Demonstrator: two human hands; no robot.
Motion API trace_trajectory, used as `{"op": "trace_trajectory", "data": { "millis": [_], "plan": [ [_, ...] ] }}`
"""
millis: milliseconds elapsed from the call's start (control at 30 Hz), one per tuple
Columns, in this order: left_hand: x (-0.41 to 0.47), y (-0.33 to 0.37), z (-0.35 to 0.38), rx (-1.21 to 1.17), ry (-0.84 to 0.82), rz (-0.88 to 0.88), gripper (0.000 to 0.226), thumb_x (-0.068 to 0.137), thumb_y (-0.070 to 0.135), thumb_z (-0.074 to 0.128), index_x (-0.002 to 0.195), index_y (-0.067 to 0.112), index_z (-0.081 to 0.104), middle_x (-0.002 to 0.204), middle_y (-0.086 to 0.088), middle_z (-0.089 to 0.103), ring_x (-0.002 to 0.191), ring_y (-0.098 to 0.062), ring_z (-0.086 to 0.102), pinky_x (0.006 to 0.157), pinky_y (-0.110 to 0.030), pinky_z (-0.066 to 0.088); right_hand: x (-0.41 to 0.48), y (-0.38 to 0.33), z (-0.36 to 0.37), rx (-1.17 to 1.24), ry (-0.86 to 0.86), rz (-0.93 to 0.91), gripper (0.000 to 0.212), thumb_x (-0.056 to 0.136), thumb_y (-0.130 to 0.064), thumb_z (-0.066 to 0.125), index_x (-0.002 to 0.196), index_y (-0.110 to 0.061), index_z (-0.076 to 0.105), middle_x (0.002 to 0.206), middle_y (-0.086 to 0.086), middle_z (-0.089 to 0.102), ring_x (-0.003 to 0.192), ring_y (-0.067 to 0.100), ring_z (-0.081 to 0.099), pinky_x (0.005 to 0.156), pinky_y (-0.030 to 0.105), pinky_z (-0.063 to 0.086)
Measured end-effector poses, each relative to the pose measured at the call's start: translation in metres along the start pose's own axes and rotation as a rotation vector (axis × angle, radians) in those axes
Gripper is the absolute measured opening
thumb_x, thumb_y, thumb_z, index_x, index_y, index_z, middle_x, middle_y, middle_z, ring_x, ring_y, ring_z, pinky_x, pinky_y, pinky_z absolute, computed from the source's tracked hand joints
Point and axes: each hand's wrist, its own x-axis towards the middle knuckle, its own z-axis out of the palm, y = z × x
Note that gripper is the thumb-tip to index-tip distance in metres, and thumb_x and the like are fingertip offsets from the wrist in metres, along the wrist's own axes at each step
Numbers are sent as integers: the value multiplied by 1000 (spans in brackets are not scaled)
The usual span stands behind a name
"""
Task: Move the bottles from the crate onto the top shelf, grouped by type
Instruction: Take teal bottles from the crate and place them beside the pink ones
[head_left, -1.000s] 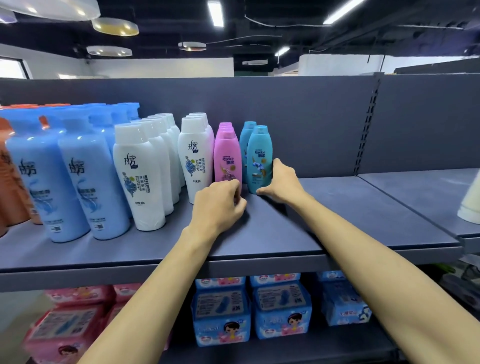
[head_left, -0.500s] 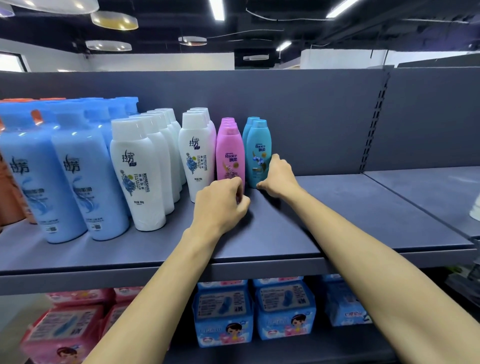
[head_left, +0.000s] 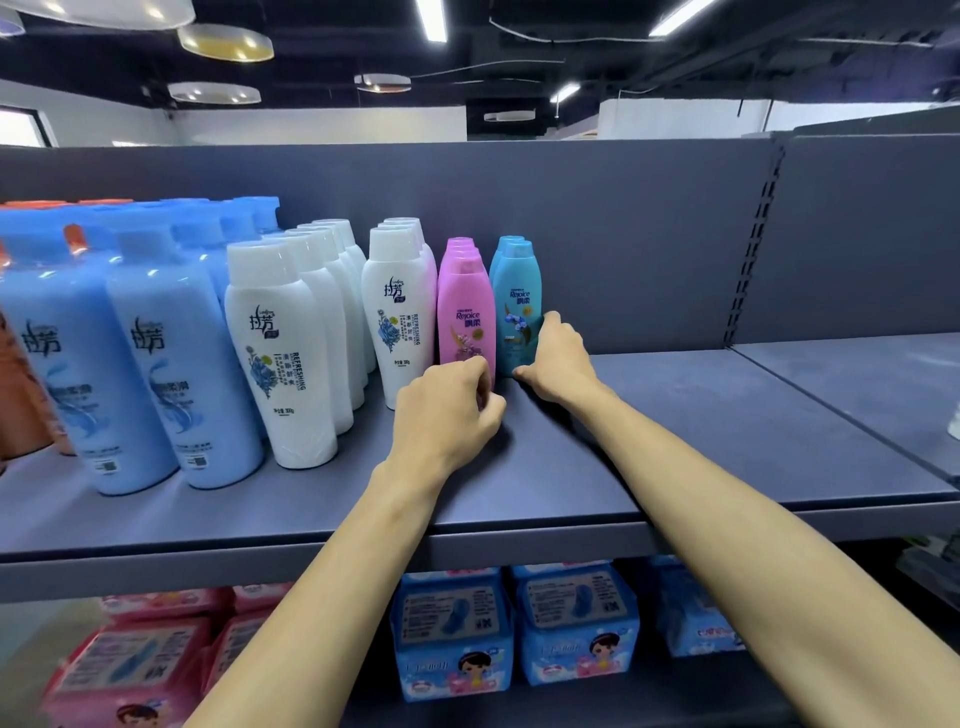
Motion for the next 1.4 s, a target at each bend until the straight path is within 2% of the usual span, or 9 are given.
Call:
{"op": "trace_trajectory", "data": {
  "millis": [133, 300, 433, 600, 800, 933, 1000, 1233, 1400],
  "plan": [
    [0, 1, -2, -27, 2, -35, 9, 79, 30, 54, 80, 21, 55, 74, 5, 62, 76, -25, 58, 65, -34, 49, -21, -2, -16, -34, -10, -31, 59, 81, -20, 78, 125, -5, 40, 125, 16, 51, 114, 33, 53, 83, 36, 45],
    [-3, 8, -9, -14, -19, -12, 10, 81, 30, 55, 78, 22, 50, 78, 4, 64, 81, -27, 58, 61, -31, 39, -71, -4, -39, -120, -51, -139, 59, 84, -22, 73, 131, -11, 41, 127, 12, 54, 113, 30, 57, 94, 45, 50],
    [-22, 22, -29, 70, 9, 115, 14, 84, 31, 54, 84, 18, 50, 83, 3, 61, 84, -24, 57, 59, -33, 38, -114, -10, -64, -144, -45, -177, 59, 86, -22, 73, 137, -15, 43, 131, 8, 55, 116, 27, 57, 97, 44, 49],
    [-79, 39, -53, -52, 121, 256, 14, 82, 36, 52, 81, 23, 49, 74, 8, 55, 72, -15, 52, 52, -33, 44, -182, -4, -73, -131, 51, -290, 49, 87, -22, 73, 130, -19, 51, 124, 2, 60, 112, 19, 59, 96, 39, 50],
    [-131, 41, -61, -84, 82, 242, 11, 84, 30, 57, 83, 19, 54, 74, 7, 53, 72, -17, 51, 56, -32, 39, -235, 6, -62, -105, 104, -334, 36, 89, -18, 71, 122, -19, 58, 112, -4, 60, 99, 8, 58, 91, 29, 49],
    [-171, 36, -52, -245, 126, 219, 10, 84, 31, 53, 88, 22, 56, 81, 12, 53, 78, -13, 51, 62, -27, 44, -271, 31, -37, -84, 80, -306, 29, 87, -18, 74, 113, -21, 63, 102, -10, 57, 91, 2, 57, 86, 21, 48],
    [-196, 31, -38, -283, 75, 170, 11, 83, 31, 53, 89, 23, 57, 82, 12, 53, 79, -12, 52, 64, -27, 45, -289, 51, -19, -73, 29, -248, 29, 86, -18, 75, 112, -20, 64, 103, -10, 58, 93, 0, 57, 87, 21, 48],
    [-272, 8, 35, -203, -341, 73, 10, 85, 30, 55, 91, 21, 55, 84, 9, 56, 83, -13, 55, 65, -33, 48, -325, 115, 56, -119, -231, -8, 34, 87, -26, 74, 117, -19, 60, 106, -3, 59, 97, 12, 59, 89, 28, 48],
    [-316, -10, 71, -151, -482, 23, 10, 86, 33, 52, 91, 24, 51, 81, 10, 53, 79, -11, 51, 57, -26, 40, -351, 161, 119, -117, -342, 197, 29, 88, -25, 72, 113, -18, 59, 100, -5, 55, 93, 12, 60, 77, 23, 43]
  ]
}}
